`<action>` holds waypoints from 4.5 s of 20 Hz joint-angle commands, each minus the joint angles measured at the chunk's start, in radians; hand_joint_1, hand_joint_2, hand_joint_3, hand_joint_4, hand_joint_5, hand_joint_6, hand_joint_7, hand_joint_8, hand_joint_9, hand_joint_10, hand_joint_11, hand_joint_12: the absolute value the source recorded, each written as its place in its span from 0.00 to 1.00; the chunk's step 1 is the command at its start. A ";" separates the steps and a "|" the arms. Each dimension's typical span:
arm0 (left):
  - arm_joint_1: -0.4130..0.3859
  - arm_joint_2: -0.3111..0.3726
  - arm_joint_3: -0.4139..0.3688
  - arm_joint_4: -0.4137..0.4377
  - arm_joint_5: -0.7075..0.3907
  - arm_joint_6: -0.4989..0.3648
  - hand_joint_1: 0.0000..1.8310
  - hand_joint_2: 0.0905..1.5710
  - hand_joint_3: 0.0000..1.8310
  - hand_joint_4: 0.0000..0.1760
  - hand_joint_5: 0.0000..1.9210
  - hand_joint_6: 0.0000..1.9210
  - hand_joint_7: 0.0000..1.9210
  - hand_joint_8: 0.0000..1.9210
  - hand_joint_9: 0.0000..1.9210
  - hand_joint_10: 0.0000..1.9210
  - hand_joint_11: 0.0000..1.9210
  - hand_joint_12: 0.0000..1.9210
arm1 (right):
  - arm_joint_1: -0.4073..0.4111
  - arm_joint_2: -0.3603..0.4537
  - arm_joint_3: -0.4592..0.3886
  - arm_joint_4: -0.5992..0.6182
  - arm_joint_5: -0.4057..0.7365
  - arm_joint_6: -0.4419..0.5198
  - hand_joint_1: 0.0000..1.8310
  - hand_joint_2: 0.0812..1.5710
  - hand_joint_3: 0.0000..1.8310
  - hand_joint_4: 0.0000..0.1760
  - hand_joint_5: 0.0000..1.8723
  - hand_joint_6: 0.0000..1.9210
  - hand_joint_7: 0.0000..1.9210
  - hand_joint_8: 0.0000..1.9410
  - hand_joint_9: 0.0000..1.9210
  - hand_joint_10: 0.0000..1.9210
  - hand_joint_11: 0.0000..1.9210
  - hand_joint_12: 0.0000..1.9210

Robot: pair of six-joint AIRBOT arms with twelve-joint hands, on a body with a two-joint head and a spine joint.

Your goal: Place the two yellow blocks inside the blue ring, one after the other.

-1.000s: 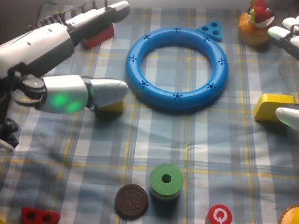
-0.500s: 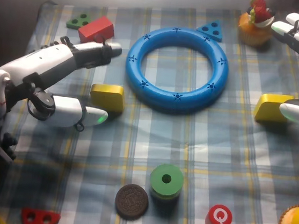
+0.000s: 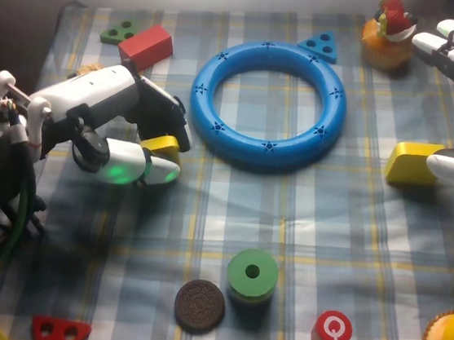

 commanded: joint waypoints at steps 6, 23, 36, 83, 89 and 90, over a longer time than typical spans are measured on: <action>-0.049 0.018 -0.019 0.045 -0.124 0.011 0.61 0.74 0.00 0.00 0.44 0.61 0.42 0.92 0.34 0.99 0.09 1.00 | 0.002 0.001 0.004 -0.012 0.133 0.019 0.25 0.79 0.00 0.26 0.00 0.00 0.00 0.00 0.00 0.00 0.00 0.00; -0.374 -0.218 0.205 0.130 0.130 0.066 0.66 0.74 0.00 0.00 0.45 0.50 0.44 0.80 0.36 0.97 0.18 1.00 | 0.001 0.000 0.008 -0.015 0.144 0.025 0.28 0.79 0.00 0.22 0.00 0.00 0.00 0.00 0.00 0.00 0.00 0.00; -0.360 -0.325 0.315 -0.096 0.231 0.260 0.18 0.79 0.01 0.47 0.07 0.00 0.05 0.00 0.06 0.04 0.00 0.39 | -0.007 -0.002 0.011 -0.018 0.144 0.031 0.26 0.78 0.00 0.27 0.00 0.00 0.00 0.00 0.00 0.00 0.00 0.00; 0.170 0.175 -0.210 0.146 -0.660 -0.340 0.23 0.89 0.00 0.10 0.09 0.00 0.08 0.00 0.08 0.01 0.00 0.55 | 0.445 -0.410 0.408 -0.155 -0.367 0.032 0.64 0.79 0.00 0.00 0.36 0.69 0.41 0.74 0.38 0.70 0.33 0.88; 0.178 0.170 -0.207 0.135 -0.662 -0.341 0.26 0.88 0.00 0.05 0.11 0.00 0.10 0.00 0.09 0.01 0.00 0.63 | 0.478 -0.501 0.484 -0.154 -0.444 0.020 0.66 0.79 0.00 0.00 0.31 0.71 0.43 0.72 0.37 0.69 0.29 0.87; 0.178 0.170 -0.207 0.135 -0.662 -0.342 0.26 0.88 0.00 0.00 0.11 0.01 0.10 0.00 0.09 0.01 0.00 0.63 | 0.479 -0.504 0.487 -0.154 -0.446 0.020 0.58 0.77 0.00 0.00 0.22 0.42 0.31 0.51 0.28 0.62 0.17 0.89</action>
